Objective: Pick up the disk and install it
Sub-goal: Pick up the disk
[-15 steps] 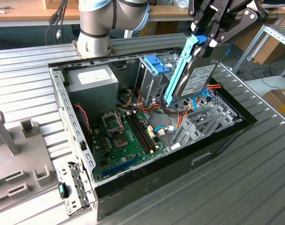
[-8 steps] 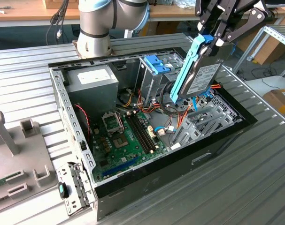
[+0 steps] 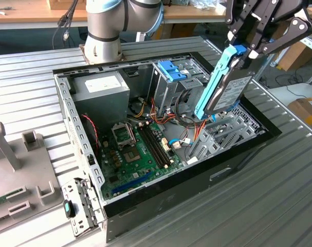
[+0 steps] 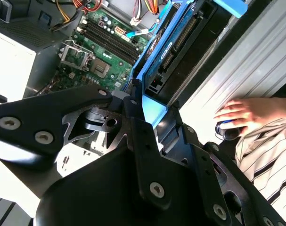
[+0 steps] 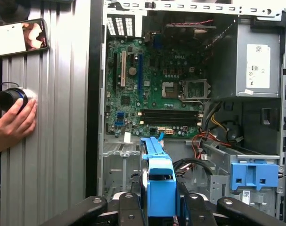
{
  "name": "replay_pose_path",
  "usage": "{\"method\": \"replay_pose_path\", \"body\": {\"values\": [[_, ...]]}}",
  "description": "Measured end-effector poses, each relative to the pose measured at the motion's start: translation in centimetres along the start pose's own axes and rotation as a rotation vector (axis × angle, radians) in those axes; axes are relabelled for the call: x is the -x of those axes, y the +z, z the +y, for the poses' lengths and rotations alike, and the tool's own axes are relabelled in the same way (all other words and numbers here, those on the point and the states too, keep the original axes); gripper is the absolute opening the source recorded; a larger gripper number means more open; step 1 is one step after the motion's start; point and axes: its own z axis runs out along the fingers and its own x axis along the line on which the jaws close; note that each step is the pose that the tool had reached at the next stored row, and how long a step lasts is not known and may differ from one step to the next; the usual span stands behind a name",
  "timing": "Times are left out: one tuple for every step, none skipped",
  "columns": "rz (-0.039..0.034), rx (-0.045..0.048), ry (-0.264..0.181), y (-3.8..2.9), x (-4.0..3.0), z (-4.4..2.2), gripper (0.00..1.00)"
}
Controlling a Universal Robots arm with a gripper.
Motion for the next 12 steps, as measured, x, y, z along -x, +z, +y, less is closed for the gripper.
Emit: {"method": "replay_pose_path", "body": {"values": [[0.0001, 0.0, 0.0, -0.01, -0.22, -0.01, 0.36], [0.0, 0.0, 0.0, -0.01, -0.53, -0.01, 0.36], [0.0001, 0.0, 0.0, -0.02, -0.79, -0.02, 0.36], [0.0002, 0.0, 0.0, -0.01, -0.92, -0.03, 0.36], [0.0014, 0.0001, 0.0, -0.01, -0.94, -0.06, 0.36], [0.0018, 0.0, 0.0, 0.01, -0.98, -0.08, 0.36], [0.0023, 0.0, 0.0, 0.02, -1.09, -0.13, 0.36], [0.0028, 0.0, 0.0, 0.05, -1.55, -0.17, 0.36], [0.003, 0.0001, 0.0, 0.08, -1.71, -0.22, 0.36], [0.0028, 0.0, 0.0, 0.12, -1.73, -0.31, 0.36], [0.0032, 0.0001, 0.0, 0.19, -1.75, -0.87, 0.36], [0.0033, 0.0001, 0.0, 0.23, -1.75, -1.21, 0.36]]}}
